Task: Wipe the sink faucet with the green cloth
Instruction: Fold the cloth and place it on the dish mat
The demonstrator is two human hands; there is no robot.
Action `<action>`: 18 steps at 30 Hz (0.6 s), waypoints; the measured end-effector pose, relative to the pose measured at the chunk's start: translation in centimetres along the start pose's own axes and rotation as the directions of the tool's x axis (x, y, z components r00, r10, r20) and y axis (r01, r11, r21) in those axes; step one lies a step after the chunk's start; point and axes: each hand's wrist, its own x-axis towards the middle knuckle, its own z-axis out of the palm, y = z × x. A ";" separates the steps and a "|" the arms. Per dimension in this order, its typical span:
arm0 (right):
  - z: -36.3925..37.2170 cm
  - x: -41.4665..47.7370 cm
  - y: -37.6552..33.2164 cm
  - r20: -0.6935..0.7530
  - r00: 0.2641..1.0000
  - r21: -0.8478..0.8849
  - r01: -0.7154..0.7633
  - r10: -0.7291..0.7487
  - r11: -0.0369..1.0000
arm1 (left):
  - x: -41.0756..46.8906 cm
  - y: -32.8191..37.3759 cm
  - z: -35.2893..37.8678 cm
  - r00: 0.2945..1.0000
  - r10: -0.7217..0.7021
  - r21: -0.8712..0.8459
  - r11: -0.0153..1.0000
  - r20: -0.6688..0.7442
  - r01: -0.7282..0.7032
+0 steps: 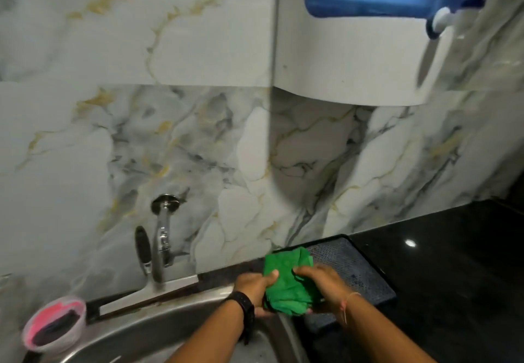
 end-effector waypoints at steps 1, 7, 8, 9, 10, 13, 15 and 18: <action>-2.2 1.7 1.3 -0.043 0.999 -0.005 -0.019 0.019 1.000 | 1.6 -1.2 2.2 1.000 -0.031 -0.003 1.000 0.004 0.031; -11.5 12.5 7.6 -0.266 0.963 -0.136 0.003 -0.040 0.991 | 12.2 -6.5 11.5 0.993 -0.115 -0.015 0.993 0.029 0.116; -12.3 14.2 8.3 -0.267 0.962 -0.174 0.011 -0.058 0.985 | 14.0 -7.1 12.5 0.994 -0.105 0.008 0.994 0.017 0.105; -13.0 16.1 9.1 -0.271 0.960 -0.211 0.019 -0.077 0.977 | 16.0 -7.7 13.2 0.996 -0.093 0.027 0.995 -0.013 0.093; -13.4 17.5 9.4 -0.290 0.952 -0.249 0.022 -0.097 0.968 | 17.5 -7.9 13.7 0.995 -0.083 0.063 0.994 -0.060 0.086; -14.1 21.8 10.7 -0.319 0.935 -0.352 0.032 -0.153 0.935 | 22.3 -8.7 14.6 0.986 -0.032 0.195 0.979 -0.163 0.064; -14.2 24.0 11.3 -0.319 0.925 -0.446 0.045 -0.206 0.894 | 24.8 -8.7 14.4 0.975 0.005 0.335 0.939 -0.224 0.072; -14.3 26.0 12.1 -0.308 0.918 -0.531 0.052 -0.249 0.846 | 26.9 -9.1 14.2 0.948 0.082 0.497 0.863 -0.307 0.087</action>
